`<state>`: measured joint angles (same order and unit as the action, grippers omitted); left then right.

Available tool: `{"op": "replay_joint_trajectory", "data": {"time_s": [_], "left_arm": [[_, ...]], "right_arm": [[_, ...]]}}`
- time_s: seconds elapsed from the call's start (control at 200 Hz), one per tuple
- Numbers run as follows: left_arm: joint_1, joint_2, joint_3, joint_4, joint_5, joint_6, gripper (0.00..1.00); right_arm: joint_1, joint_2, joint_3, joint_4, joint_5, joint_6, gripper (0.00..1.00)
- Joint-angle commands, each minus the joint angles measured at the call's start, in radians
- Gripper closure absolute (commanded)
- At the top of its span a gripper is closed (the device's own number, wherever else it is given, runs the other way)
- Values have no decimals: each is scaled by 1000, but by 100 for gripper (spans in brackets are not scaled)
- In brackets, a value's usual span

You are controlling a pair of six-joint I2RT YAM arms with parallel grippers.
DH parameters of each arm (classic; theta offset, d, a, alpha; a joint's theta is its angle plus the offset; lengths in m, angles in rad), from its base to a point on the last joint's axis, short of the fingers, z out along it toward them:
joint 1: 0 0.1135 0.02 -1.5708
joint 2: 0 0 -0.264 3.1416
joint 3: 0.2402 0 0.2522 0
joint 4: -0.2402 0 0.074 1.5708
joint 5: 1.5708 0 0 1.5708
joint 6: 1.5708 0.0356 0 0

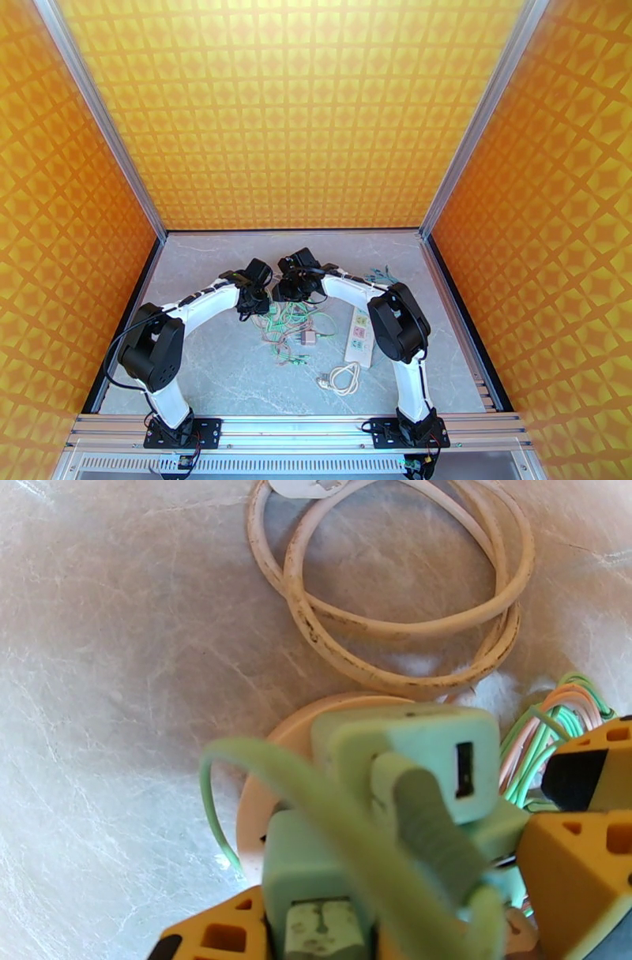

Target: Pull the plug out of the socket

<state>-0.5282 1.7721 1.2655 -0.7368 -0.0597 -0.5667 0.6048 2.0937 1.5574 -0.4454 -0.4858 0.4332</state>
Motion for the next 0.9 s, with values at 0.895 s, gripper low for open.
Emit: {"op": "replay_joint_trajectory", "data": {"time_s": [0.895], "left_arm": [[36,-119,-26,83,145,-63,96]], "right_arm": [[18,108,-26,-202,126,-59,65]]}}
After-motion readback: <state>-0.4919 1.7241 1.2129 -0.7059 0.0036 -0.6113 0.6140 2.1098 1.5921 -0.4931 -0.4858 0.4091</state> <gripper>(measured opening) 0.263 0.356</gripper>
